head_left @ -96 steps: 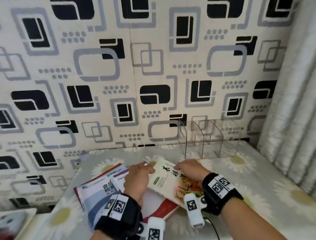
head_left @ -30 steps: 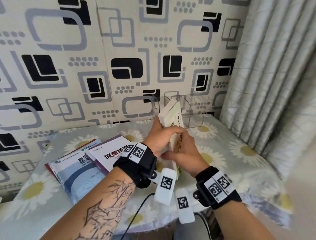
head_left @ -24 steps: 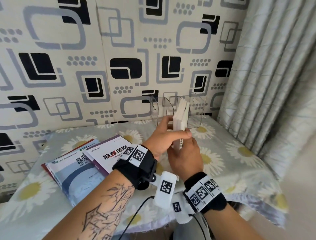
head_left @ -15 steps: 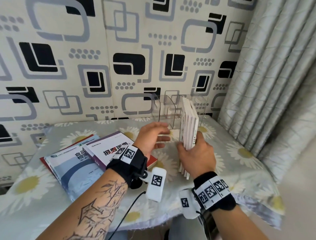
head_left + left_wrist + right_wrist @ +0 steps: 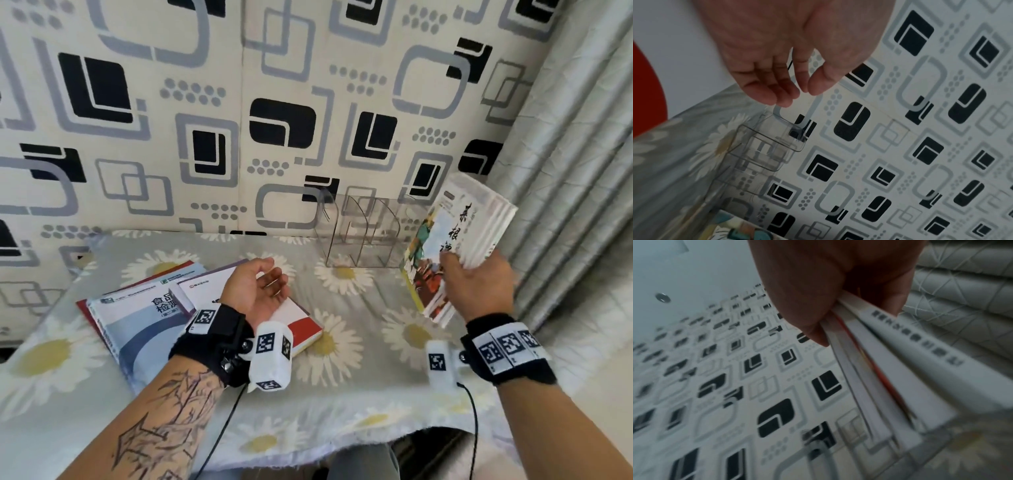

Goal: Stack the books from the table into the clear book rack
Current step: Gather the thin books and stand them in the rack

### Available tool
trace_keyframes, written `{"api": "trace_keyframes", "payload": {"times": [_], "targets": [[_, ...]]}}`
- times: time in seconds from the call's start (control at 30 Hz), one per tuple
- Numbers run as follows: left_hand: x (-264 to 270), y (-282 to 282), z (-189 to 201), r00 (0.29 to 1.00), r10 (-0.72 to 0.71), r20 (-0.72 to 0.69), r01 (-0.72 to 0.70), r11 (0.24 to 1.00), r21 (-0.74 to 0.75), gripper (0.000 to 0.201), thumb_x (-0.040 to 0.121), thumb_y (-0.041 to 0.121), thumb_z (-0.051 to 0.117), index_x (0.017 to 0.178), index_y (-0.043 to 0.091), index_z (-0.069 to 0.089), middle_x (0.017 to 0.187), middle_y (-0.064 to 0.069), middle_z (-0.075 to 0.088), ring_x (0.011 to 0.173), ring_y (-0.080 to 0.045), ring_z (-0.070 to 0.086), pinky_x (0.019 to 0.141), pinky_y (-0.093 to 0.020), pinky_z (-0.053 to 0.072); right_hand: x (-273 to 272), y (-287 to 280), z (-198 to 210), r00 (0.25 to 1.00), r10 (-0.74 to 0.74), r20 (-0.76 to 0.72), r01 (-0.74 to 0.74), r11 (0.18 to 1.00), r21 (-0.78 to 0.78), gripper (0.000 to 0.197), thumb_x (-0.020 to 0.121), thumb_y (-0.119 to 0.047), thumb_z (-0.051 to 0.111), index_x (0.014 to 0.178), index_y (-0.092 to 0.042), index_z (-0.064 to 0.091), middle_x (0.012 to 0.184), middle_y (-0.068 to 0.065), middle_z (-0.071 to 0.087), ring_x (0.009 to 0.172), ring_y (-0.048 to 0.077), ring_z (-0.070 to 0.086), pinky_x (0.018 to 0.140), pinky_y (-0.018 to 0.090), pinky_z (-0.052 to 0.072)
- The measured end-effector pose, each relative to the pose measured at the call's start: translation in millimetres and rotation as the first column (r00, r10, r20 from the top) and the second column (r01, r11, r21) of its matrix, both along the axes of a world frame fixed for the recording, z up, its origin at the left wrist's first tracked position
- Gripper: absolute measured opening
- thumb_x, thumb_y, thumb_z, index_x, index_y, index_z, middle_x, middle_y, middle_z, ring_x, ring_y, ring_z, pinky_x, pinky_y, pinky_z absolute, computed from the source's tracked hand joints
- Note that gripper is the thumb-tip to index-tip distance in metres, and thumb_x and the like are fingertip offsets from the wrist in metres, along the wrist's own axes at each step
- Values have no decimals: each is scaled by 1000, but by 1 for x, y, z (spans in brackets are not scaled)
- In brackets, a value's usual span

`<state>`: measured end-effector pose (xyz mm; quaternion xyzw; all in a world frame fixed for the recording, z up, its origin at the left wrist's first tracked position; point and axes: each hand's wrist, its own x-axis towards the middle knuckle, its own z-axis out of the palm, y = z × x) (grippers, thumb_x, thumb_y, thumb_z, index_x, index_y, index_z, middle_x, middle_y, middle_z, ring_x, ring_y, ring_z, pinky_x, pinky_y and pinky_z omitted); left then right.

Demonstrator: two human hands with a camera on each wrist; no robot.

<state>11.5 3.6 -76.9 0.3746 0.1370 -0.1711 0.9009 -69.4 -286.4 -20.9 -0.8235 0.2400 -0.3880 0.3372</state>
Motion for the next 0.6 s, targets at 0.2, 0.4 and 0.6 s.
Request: {"api": "trace_keyframes", "payload": {"times": [0.2, 0.4, 0.6], "targets": [[6, 3, -4, 999, -33, -34, 31, 998, -45, 2, 89, 11, 55, 87, 11, 54, 78, -5, 55, 65, -19, 55, 53, -26, 48, 56, -29, 1, 988, 22, -152, -39, 993, -110, 45, 80, -48, 62, 95, -5, 62, 72, 5, 65, 68, 32, 69, 59, 40, 61], [5, 8, -6, 999, -29, -38, 26, 997, -78, 4, 87, 13, 57, 84, 10, 57, 76, -6, 56, 64, -19, 55, 55, -28, 45, 98, -31, -10, 980, 91, -179, -126, 973, -192, 42, 88, -33, 64, 116, -2, 64, 104, 21, 71, 92, 37, 69, 75, 34, 56], [4, 4, -6, 1000, 9, -25, -10, 998, -54, 2, 87, 12, 56, 86, 11, 55, 76, -7, 55, 62, -19, 54, 52, -27, 46, 135, -34, -16, 976, 101, -193, -130, 981, -141, 43, 88, -31, 64, 121, -4, 62, 110, 21, 70, 96, 37, 69, 81, 41, 59]]}}
